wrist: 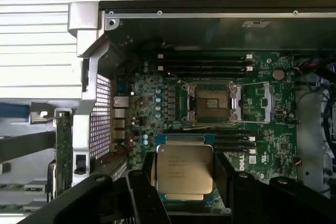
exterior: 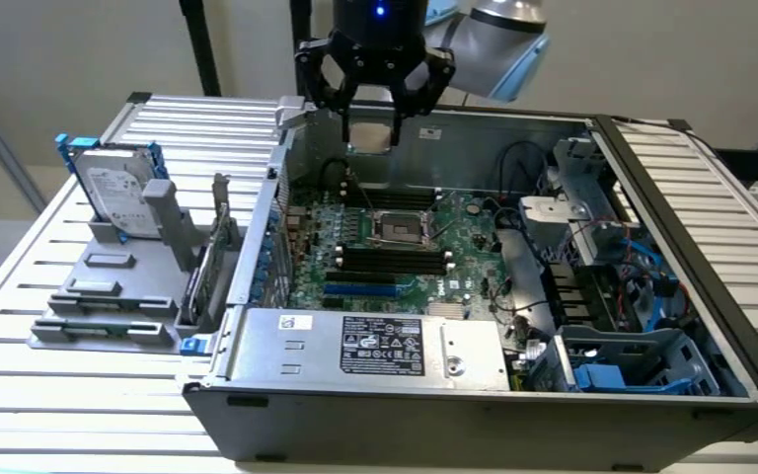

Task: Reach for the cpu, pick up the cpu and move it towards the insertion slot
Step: 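Pick up the cpu and move it towards the insertion slot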

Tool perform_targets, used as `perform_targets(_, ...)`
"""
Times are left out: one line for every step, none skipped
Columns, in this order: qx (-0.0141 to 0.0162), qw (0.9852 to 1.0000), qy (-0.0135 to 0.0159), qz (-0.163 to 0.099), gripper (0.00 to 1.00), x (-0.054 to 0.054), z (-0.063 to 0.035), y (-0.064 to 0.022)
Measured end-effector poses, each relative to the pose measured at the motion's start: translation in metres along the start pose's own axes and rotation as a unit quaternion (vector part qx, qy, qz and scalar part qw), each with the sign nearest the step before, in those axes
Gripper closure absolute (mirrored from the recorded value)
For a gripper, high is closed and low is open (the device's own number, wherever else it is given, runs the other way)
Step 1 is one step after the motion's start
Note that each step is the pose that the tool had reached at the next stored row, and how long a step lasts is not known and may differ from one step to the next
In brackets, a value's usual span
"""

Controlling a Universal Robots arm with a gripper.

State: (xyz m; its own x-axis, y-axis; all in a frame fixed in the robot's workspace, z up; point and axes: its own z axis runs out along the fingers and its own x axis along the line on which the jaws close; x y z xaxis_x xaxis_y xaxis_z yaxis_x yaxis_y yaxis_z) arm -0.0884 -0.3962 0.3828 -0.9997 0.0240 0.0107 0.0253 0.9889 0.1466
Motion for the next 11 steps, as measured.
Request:
perform_targets(0.0005, 1.0000, 0.0000, 0.000, 0.46, -0.004, 0.0017, 0.0023)
perform_targets(0.0011, 1.0000, 0.0000, 0.000, 0.46, -0.009, 0.0034, 0.0047)
perform_targets(0.0016, 1.0000, 0.0000, 0.000, 0.46, -0.013, 0.0051, 0.0071)
perform_targets(0.0021, 1.0000, -0.0001, 0.000, 0.46, -0.018, 0.0068, 0.0094)
perform_targets(0.0026, 1.0000, -0.0001, 0.000, 0.46, -0.022, 0.0086, 0.0119)
perform_targets(0.0032, 1.0000, -0.0001, 0.000, 0.46, -0.026, 0.0102, 0.0142)
perform_targets(0.0041, 1.0000, -0.0001, 0.000, 0.46, -0.030, 0.0117, 0.0168)
perform_targets(0.0051, 1.0000, -0.0002, 0.000, 0.46, -0.033, 0.0132, 0.0194)
perform_targets(0.0064, 1.0000, -0.0002, 0.000, 0.46, -0.036, 0.0146, 0.0221)
perform_targets(0.0083, 1.0000, -0.0002, 0.000, 0.46, -0.039, 0.0159, 0.0249)
perform_targets(0.0107, 0.9999, -0.0003, 0.000, 0.46, -0.041, 0.0171, 0.0276)
